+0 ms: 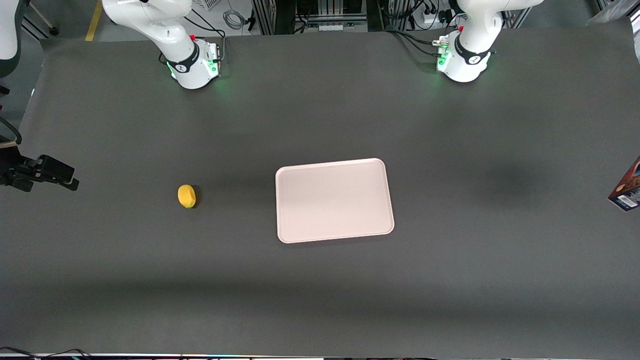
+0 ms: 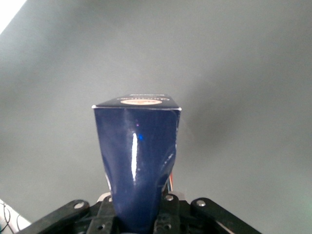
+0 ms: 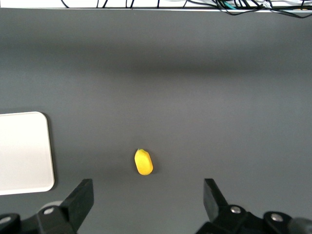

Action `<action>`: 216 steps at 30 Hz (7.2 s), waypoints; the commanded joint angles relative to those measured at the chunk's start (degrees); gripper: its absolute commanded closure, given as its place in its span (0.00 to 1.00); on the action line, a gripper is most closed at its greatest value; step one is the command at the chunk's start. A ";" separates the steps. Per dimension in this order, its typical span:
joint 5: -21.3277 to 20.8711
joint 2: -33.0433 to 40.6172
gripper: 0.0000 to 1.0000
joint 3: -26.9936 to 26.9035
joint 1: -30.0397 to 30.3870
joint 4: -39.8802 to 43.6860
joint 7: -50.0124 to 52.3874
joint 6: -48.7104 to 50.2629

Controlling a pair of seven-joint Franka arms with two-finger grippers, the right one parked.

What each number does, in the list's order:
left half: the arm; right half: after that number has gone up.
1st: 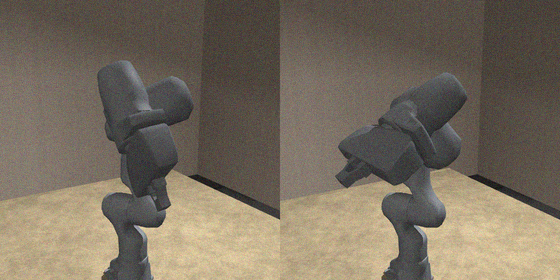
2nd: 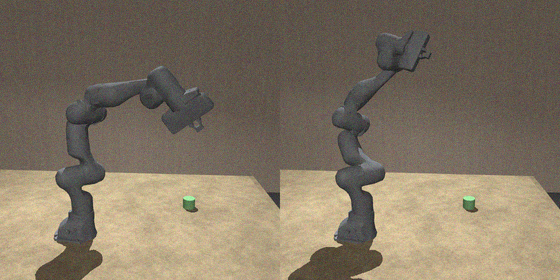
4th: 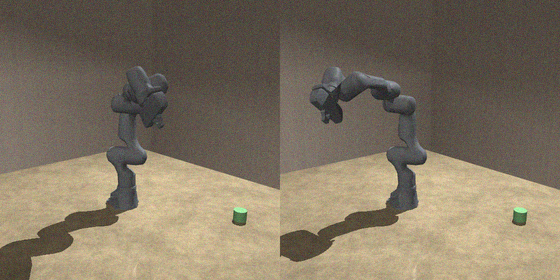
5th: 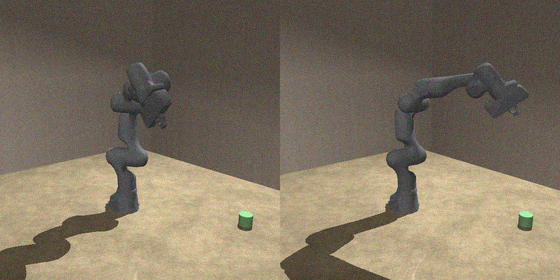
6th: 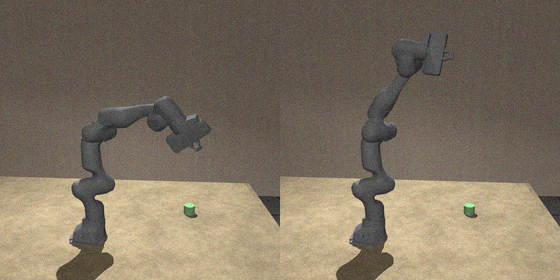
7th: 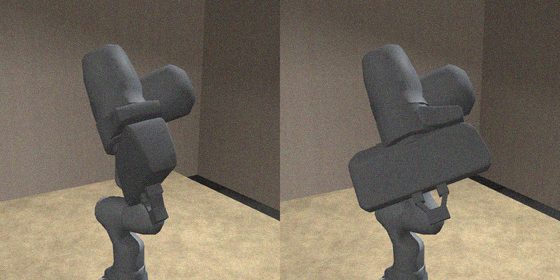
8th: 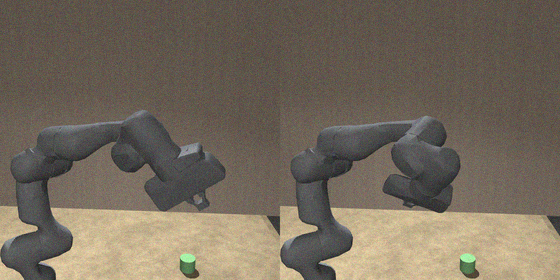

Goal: Place cookie box on tray

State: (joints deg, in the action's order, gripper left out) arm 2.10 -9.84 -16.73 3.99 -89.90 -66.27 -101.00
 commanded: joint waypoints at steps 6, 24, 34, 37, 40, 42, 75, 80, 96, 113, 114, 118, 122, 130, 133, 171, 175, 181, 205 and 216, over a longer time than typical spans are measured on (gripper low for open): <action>1.07 -1.06 0.83 0.99 -0.47 1.84 9.30 3.00; 0.89 -0.01 0.83 28.22 -0.47 1.13 66.41 3.88; -1.74 -2.03 0.82 43.17 -0.82 -1.50 94.02 -3.49; -4.64 -3.60 0.82 46.95 -0.91 -2.21 100.87 -5.60; -7.36 -5.54 0.82 50.55 -1.00 -3.00 106.94 -7.54; -9.55 -6.94 0.82 52.66 -1.09 -3.61 110.90 -8.94; -38.66 -26.90 0.80 59.35 -3.72 -10.73 136.32 -24.51; -38.75 -27.69 0.80 59.35 -3.72 -10.73 136.49 -24.42; -38.75 -28.40 0.70 59.70 -4.08 -10.73 136.40 -24.42; -38.83 -29.19 0.03 59.70 -3.90 -10.73 135.79 -24.51; -38.83 -29.10 0.01 59.70 -3.90 -10.73 135.70 -24.51; -38.83 -29.10 0.00 59.70 -3.90 -10.65 135.70 -24.51; -38.75 -29.01 0.00 59.70 -3.81 -10.56 135.70 -24.33; -38.48 -26.91 0.00 59.79 -3.02 -9.86 133.60 -23.10; -37.61 -25.24 0.00 60.14 -2.58 -9.51 131.66 -21.35; -5.17 7.46 0.00 31.33 1.55 2.45 76.73 14.96; -6.05 7.64 0.00 27.63 1.46 2.45 76.29 14.69; -7.28 7.38 0.00 23.50 1.55 2.27 73.23 13.29; -6.14 7.11 0.00 20.33 0.85 1.22 66.88 11.70; -4.82 9.22 0.00 20.42 -0.21 0.69 67.50 14.17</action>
State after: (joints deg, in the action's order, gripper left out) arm -3.52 -3.23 4.04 4.71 -87.51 0.72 -87.80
